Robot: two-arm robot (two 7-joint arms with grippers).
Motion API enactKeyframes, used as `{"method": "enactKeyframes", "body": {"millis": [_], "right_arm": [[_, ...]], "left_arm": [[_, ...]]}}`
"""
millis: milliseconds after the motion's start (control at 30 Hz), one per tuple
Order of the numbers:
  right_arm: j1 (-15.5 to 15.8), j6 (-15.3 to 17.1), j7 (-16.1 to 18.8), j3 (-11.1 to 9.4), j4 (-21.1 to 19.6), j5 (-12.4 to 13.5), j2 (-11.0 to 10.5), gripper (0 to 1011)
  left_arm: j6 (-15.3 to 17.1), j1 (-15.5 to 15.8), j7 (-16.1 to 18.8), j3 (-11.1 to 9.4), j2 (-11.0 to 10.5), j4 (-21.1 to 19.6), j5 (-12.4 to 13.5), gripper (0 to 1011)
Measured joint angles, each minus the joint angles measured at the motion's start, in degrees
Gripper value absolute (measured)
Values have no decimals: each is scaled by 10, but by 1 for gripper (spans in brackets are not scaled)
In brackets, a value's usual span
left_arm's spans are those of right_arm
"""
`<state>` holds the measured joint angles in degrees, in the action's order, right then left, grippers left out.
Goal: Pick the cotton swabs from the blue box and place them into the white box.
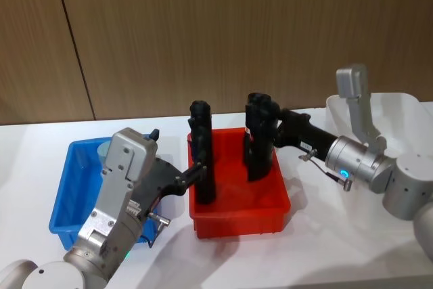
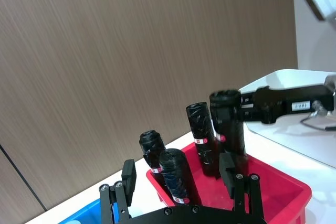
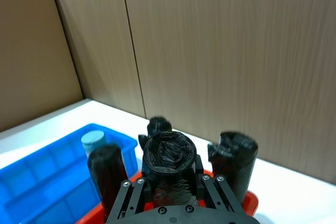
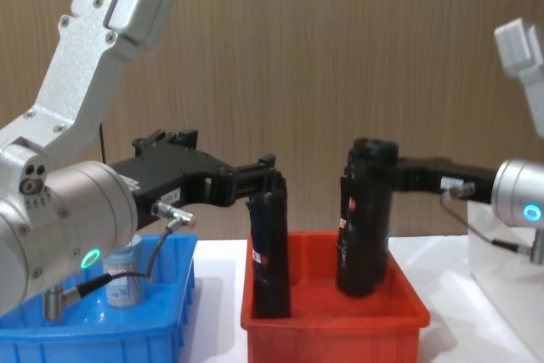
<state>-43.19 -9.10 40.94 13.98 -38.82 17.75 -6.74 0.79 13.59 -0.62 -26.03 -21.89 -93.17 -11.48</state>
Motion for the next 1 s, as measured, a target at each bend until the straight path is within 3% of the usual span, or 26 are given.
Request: {"method": "enactKeyframes", "body": {"millis": [533,1000], "right_arm": [[73,70,-83,-34,-214,-2,-44,374],[99,120,-171,-62,-304,-31,-74,374]], "left_arm": [[0,0,0,0,0,0,0,1000],[0,0,0,0,0,0,0,1000]]}}
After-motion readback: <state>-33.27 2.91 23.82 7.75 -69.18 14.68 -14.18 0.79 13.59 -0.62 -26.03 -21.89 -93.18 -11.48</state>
